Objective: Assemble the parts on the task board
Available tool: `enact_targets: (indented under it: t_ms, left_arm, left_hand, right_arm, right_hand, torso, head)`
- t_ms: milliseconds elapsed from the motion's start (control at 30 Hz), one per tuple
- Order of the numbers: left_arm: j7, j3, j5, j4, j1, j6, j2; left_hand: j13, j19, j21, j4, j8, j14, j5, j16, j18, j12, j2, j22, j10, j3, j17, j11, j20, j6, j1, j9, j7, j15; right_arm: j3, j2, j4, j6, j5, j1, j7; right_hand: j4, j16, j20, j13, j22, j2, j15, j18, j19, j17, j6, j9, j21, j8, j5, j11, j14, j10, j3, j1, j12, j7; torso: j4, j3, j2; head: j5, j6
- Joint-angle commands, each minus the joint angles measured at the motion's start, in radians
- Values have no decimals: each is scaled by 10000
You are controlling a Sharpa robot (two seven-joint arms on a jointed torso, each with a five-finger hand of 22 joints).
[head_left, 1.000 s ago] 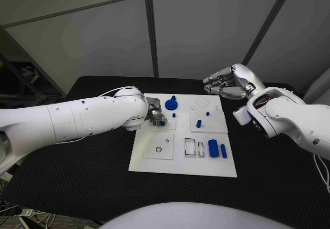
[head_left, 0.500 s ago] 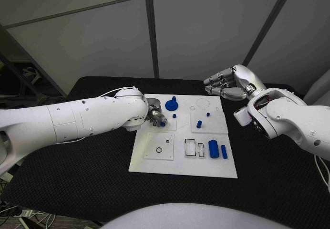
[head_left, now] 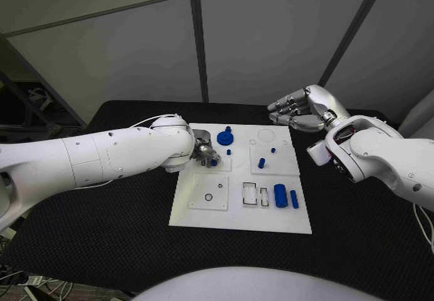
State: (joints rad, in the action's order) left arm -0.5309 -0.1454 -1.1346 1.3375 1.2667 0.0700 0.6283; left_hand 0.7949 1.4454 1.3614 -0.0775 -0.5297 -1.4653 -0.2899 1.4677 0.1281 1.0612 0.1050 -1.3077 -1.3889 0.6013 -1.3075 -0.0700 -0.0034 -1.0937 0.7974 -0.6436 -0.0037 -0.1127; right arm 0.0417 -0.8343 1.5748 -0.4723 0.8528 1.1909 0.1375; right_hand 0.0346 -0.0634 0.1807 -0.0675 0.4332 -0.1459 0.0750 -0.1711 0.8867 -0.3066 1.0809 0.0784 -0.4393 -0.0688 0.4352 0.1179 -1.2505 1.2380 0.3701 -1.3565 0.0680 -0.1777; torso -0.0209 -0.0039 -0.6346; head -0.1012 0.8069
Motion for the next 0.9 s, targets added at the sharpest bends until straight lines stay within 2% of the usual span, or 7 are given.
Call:
enact_targets:
  t_ms: [33, 500, 900]
  left_arm:
    - [-28, -3, 15, -25, 7, 98, -16]
    - [-20, 4, 44, -67, 23, 7, -61]
    - [-22, 17, 49, -78, 123, 87, -22]
  left_hand:
    - [18, 82, 57, -44, 77, -611, 54, 10, -676, 43, -32, -273, -34, -90, -671, 12, -12, -76, -130, 18, 1, -55]
    - [87, 97, 82, -204, 110, -612, 49, 9, -683, 60, -123, -309, -58, -247, -673, 9, -13, -120, -247, 43, -6, -56]
    - [117, 105, 93, -338, 139, -612, 67, 6, -686, 49, -87, -329, -72, -464, -674, 5, -16, -151, -367, 61, -10, -60]
  right_arm:
    - [7, -6, 25, 49, -15, 16, 74]
    - [7, 8, 11, 56, -15, 16, 81]
    - [7, 22, -14, 58, -15, 16, 86]
  right_hand:
    - [9, 5, 52, 14, -16, 39, 9, -88, 22, 9, -33, -16, 45, 27, 67, 7, 82, -88, -61, 99, -27, -67]
    - [23, 5, 57, 14, -25, 40, 13, -88, 26, 20, -37, -17, 59, 27, 80, 11, 85, -92, -69, 119, -27, -70]
    - [49, 3, 66, 15, -46, 27, 19, -89, 34, 42, -53, -19, 90, 31, 97, 17, 89, -101, -94, 164, -26, -75]
  torso:
    - [-1, -2, 7]
    - [4, 3, 7]
    - [11, 0, 12]
  head:
    - [0, 4]
    - [27, 10]
    - [15, -1]
